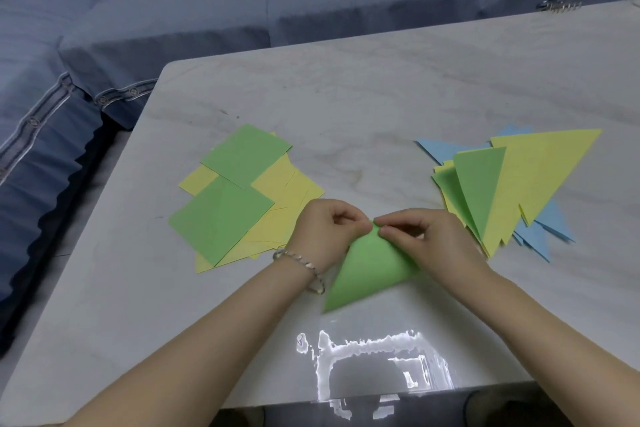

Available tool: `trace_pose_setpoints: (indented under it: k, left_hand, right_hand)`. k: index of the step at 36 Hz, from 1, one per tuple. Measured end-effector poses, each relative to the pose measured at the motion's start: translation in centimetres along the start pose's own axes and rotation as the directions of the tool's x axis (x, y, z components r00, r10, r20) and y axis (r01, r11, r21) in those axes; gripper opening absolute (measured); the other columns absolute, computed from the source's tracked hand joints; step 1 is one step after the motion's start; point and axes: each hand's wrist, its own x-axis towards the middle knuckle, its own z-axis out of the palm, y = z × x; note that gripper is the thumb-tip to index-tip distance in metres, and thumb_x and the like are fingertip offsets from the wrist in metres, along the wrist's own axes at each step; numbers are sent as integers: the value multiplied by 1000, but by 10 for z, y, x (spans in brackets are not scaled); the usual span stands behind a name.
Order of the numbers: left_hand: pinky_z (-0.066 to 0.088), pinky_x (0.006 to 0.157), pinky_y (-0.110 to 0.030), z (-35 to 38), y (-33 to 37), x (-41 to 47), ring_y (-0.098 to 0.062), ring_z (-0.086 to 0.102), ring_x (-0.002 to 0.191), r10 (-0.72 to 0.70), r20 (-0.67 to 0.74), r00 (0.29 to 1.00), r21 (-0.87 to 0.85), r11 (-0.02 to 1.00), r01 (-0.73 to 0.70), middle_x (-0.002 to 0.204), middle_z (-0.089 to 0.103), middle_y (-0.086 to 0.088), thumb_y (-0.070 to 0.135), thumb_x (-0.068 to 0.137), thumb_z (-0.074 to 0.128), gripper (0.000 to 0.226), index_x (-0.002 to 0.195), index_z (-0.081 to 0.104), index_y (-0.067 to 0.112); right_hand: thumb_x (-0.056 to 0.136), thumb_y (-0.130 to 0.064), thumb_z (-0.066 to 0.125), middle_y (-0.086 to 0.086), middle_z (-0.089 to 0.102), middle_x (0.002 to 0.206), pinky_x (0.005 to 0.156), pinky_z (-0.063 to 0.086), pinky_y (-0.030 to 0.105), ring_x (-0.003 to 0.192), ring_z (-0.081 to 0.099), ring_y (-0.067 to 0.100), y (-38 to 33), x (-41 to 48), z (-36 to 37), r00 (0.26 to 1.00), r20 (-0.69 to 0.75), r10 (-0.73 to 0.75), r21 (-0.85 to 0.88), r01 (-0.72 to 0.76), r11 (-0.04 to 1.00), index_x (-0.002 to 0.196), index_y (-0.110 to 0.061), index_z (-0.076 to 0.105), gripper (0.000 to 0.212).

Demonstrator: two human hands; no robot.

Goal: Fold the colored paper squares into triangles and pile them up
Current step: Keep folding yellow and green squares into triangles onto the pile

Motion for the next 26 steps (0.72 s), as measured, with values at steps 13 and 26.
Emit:
trace_pose_setpoints:
  k: [13, 26]
  left_hand:
    - [38, 59, -14, 12, -29, 43, -3, 48, 57, 63, -169, 984, 208, 978, -27, 60, 56, 8, 6, 77, 67, 4, 74, 69, 5]
    - [34, 54, -5, 10, -39, 47, 1, 48, 57, 79, -181, 980, 212, 977, -40, 60, 57, 8, 5, 77, 67, 5, 73, 70, 5]
  right_hand:
    - [86, -30, 44, 4, 66, 93, 72, 52, 30, 83, 63, 25, 41, -8, 35, 908, 281, -310, -536, 417, 734, 94, -10, 71, 35]
    - [99, -36, 23, 3, 66, 92, 90, 36, 28, 81, 60, 24, 45, -34, 40, 923, 135, -361, -621, 363, 695, 100, -8, 70, 55]
